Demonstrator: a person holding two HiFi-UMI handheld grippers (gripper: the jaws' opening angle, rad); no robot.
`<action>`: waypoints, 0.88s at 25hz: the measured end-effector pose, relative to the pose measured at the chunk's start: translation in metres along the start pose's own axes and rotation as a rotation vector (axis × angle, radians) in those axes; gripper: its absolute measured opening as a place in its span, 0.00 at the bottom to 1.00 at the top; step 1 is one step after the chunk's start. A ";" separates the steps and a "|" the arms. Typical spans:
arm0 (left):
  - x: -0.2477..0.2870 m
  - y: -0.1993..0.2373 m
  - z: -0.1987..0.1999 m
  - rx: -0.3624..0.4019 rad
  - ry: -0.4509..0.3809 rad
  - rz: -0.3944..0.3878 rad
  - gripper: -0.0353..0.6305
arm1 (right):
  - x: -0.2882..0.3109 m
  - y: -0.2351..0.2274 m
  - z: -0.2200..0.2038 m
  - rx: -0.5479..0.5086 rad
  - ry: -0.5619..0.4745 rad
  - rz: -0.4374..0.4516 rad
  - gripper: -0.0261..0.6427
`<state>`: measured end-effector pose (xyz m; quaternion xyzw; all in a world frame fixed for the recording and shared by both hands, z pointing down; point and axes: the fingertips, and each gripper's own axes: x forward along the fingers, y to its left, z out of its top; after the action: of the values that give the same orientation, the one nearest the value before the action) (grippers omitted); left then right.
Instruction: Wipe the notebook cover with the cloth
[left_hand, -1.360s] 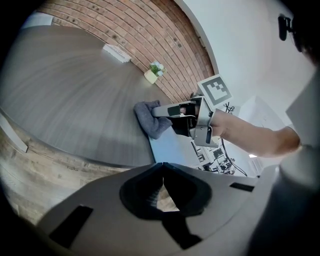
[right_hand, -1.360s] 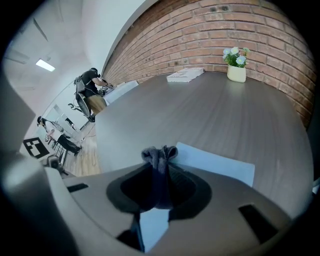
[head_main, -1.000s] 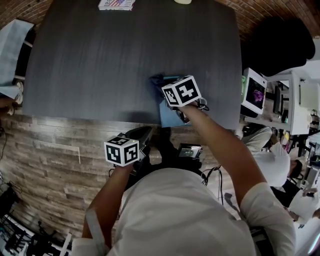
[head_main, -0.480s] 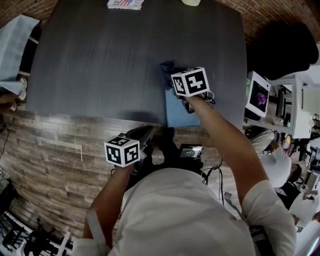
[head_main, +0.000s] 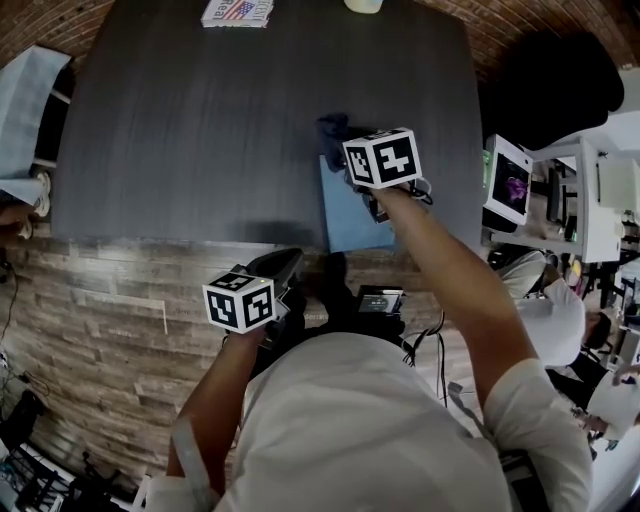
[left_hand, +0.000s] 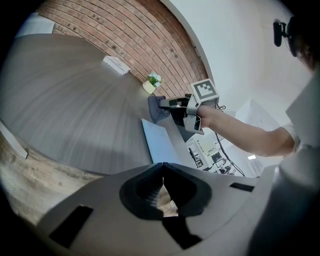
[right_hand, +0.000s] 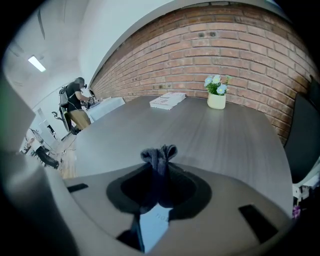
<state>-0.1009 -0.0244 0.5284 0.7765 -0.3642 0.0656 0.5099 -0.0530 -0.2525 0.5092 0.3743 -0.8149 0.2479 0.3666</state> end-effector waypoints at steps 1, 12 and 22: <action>-0.001 -0.001 0.002 0.003 -0.003 -0.003 0.07 | -0.004 0.001 0.002 0.008 -0.010 0.004 0.19; -0.016 -0.017 0.033 0.012 -0.088 -0.045 0.07 | -0.059 0.011 0.004 0.074 -0.109 0.063 0.19; -0.039 -0.036 0.060 0.041 -0.172 -0.071 0.07 | -0.101 0.014 -0.012 0.137 -0.172 0.068 0.19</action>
<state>-0.1226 -0.0472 0.4550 0.8020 -0.3774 -0.0122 0.4629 -0.0139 -0.1926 0.4352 0.3905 -0.8367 0.2823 0.2604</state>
